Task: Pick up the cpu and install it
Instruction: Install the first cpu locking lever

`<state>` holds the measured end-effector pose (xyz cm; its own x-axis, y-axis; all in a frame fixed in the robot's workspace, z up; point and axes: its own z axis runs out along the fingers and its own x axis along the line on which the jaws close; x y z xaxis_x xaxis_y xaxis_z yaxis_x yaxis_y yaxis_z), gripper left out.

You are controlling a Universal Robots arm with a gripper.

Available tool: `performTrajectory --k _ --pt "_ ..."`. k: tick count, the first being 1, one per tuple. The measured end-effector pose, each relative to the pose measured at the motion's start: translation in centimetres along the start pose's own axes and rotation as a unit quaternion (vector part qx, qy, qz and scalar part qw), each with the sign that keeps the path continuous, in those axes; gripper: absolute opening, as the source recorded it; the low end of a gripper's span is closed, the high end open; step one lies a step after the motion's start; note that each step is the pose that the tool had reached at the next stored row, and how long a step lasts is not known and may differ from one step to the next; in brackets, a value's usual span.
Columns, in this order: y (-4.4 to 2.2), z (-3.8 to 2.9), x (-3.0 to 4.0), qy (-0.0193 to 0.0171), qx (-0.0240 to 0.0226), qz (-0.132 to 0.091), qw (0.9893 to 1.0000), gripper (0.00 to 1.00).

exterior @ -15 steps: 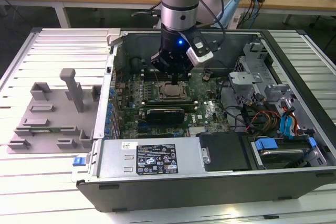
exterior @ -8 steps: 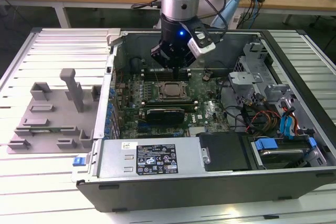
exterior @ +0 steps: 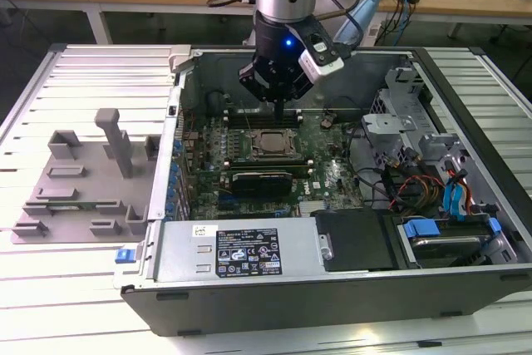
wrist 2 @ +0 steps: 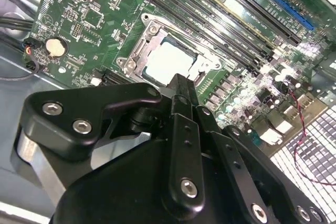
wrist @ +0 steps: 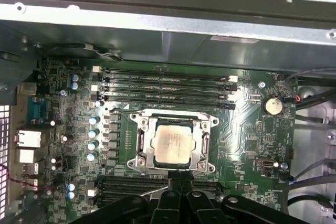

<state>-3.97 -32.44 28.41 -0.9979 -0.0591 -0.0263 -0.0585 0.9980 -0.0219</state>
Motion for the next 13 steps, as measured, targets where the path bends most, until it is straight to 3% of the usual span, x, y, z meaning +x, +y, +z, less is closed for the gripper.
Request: performTrajectory --k 3,9,11,13 --pt "-0.01 -0.36 -0.01 0.0000 0.0007 0.000 1.0000 0.11" --pt "0.00 -0.40 0.04 0.0001 0.0008 0.000 1.0000 0.11" --pt "0.04 -0.41 0.36 0.0001 0.0008 0.000 1.0000 0.11" --pt "0.14 -0.43 1.10 0.0000 0.0008 0.000 1.0000 0.11"
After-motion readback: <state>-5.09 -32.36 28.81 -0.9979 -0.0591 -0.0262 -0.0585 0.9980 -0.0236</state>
